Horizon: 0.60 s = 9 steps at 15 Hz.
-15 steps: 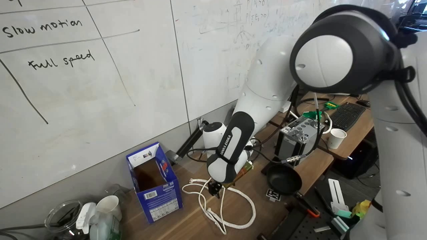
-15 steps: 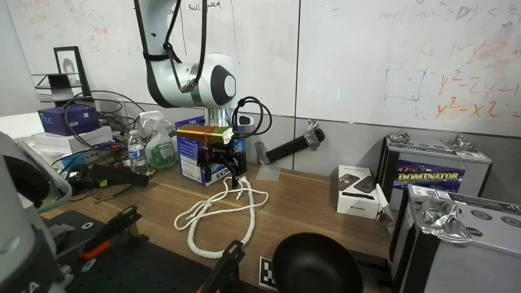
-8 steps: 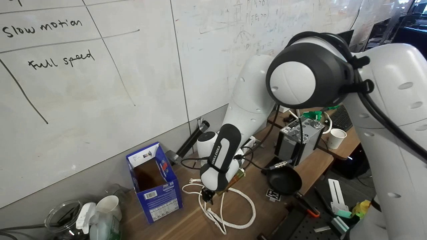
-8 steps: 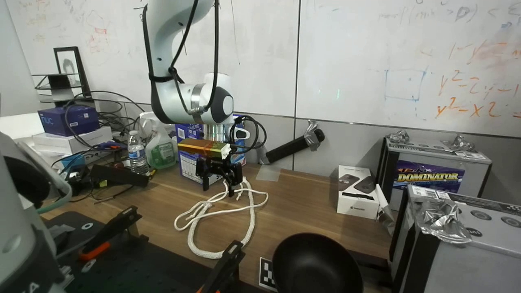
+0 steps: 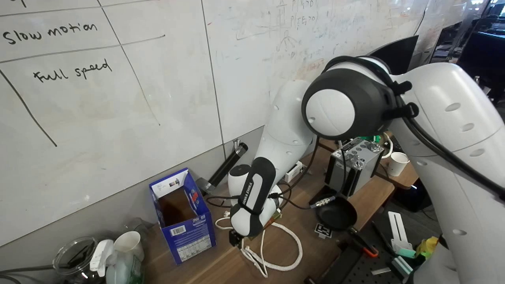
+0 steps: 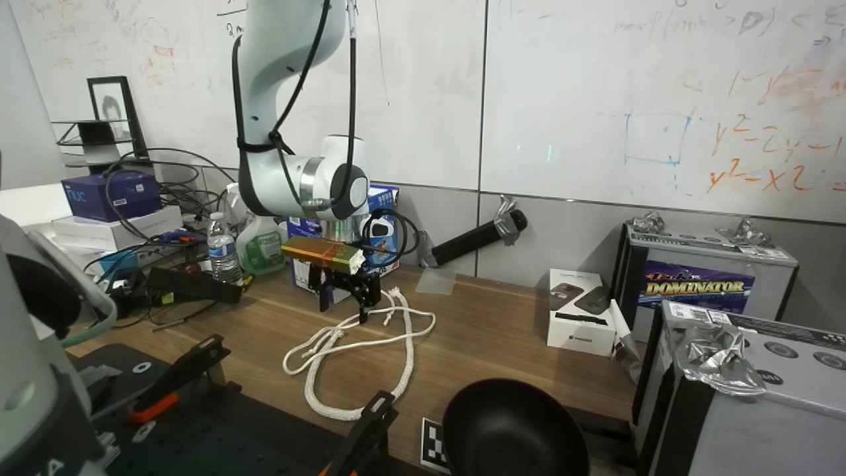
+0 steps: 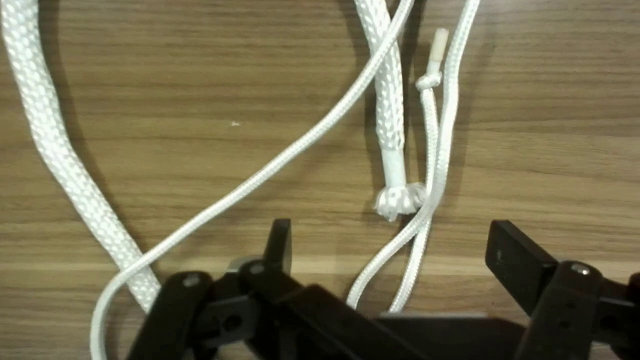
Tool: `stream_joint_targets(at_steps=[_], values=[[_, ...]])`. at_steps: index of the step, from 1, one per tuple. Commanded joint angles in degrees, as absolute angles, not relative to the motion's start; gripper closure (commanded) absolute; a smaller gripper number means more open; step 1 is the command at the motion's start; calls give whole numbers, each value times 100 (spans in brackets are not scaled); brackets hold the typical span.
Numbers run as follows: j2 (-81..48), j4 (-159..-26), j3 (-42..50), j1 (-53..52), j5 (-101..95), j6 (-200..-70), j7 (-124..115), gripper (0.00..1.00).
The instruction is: Pick up the white ropes from the counter and put them in the box
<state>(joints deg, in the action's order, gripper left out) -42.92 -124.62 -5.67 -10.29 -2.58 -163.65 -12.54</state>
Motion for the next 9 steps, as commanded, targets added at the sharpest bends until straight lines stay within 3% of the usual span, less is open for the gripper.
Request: stream_joint_targets(at_steps=[1, 9], values=[[-4605, -12195, -540, -1180, -135, -16722, -1064, 0], [-5025, -11850, -495, -1323, -150, -17065, -956, 0]])
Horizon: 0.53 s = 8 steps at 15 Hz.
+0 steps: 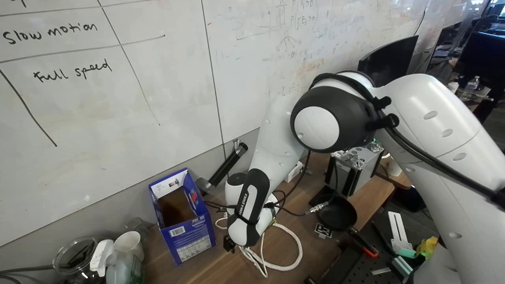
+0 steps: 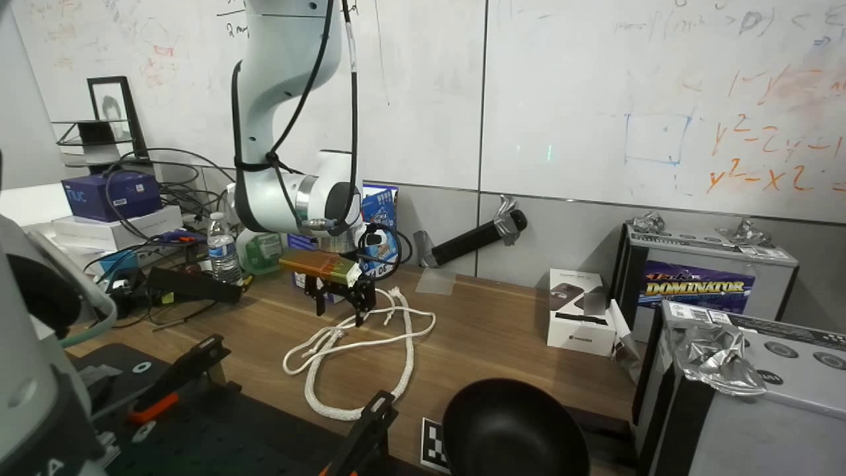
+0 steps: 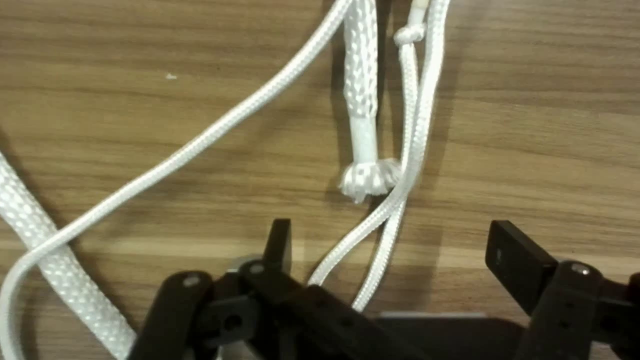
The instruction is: Pick up the white ropes from the counter and put them in the box
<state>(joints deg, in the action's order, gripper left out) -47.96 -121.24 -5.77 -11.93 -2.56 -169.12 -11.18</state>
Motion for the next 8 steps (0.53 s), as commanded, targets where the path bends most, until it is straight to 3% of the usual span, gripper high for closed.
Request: stream_joint_targets(at_steps=[1, 8], values=[[-5074, -11796, -478, -1342, -156, -17067, -948, 0], [-5368, -11408, -257, -1528, -195, -17029, -937, 0]])
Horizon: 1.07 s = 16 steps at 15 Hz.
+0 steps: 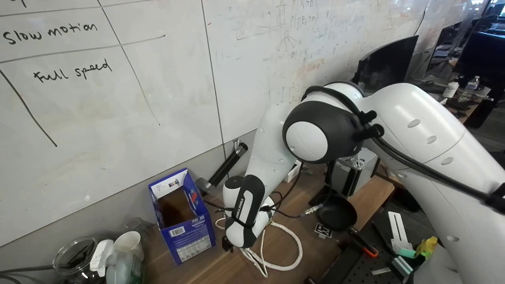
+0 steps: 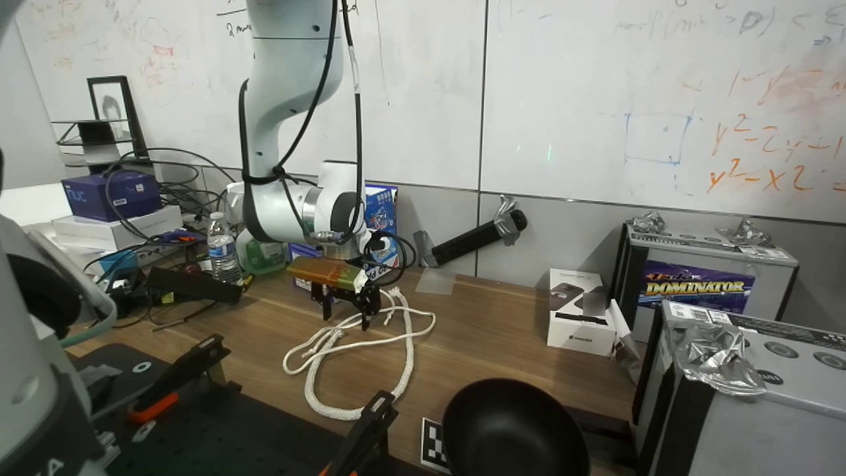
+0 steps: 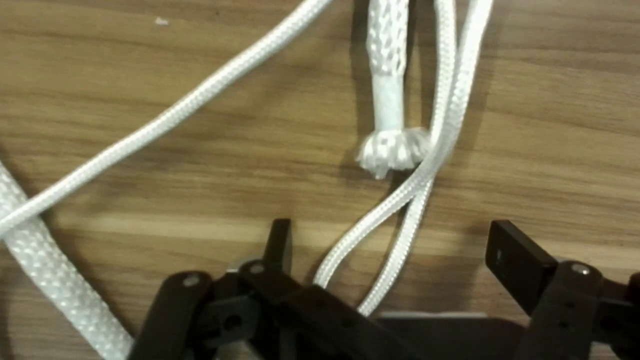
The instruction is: Pick up the white ropes from the counter and put them in the box
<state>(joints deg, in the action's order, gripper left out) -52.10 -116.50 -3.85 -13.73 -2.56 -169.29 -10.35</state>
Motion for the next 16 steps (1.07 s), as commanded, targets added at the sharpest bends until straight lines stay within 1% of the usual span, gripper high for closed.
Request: stream_joint_targets(at_steps=[1, 8, 16], values=[[-5373, -11389, -258, -1531, -191, -17032, -933, 0], [-5386, -11338, -178, -1626, -218, -16978, -930, 0], [-5422, -11292, 180, -2038, -284, -16916, -1000, 0]])
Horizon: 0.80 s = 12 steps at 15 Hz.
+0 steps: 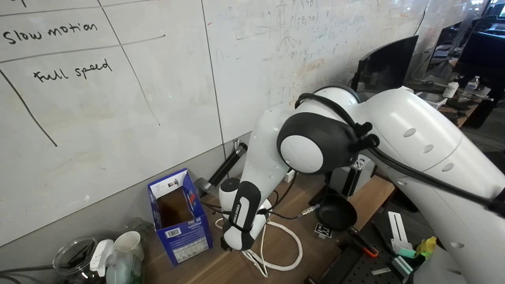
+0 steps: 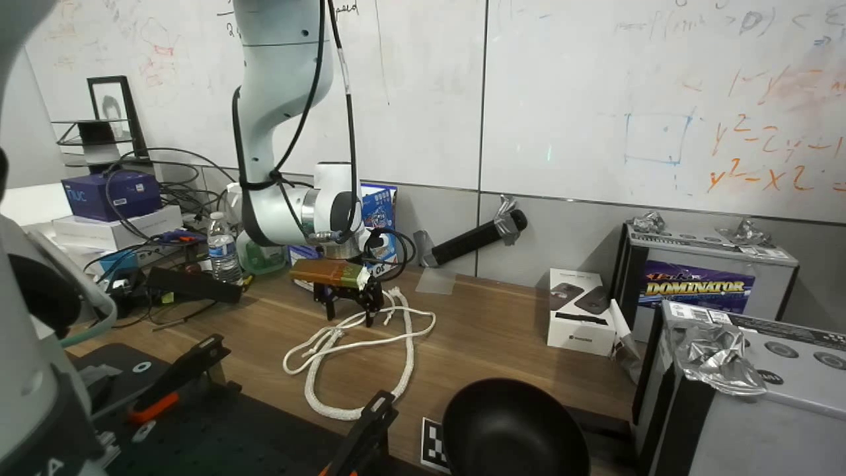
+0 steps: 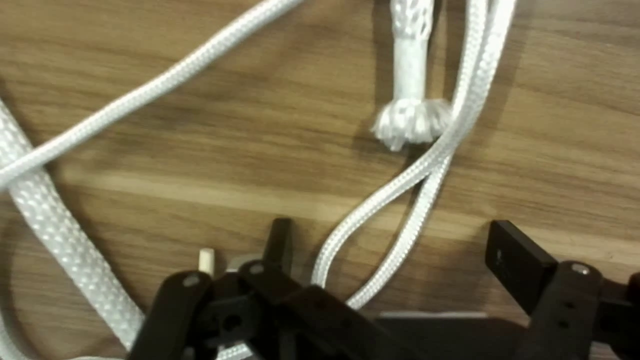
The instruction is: Pick up the white ropes from the counter and put them in the box
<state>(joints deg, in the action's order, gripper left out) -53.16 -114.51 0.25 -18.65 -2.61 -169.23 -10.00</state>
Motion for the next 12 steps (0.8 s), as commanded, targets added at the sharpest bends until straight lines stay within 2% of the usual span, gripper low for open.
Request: stream_joint_targets(at_steps=[1, 12], values=[[-5421, -11290, 197, -2057, -284, -16912, -1001, 0], [-5402, -11294, 195, -2045, -279, -16872, -982, 0]])
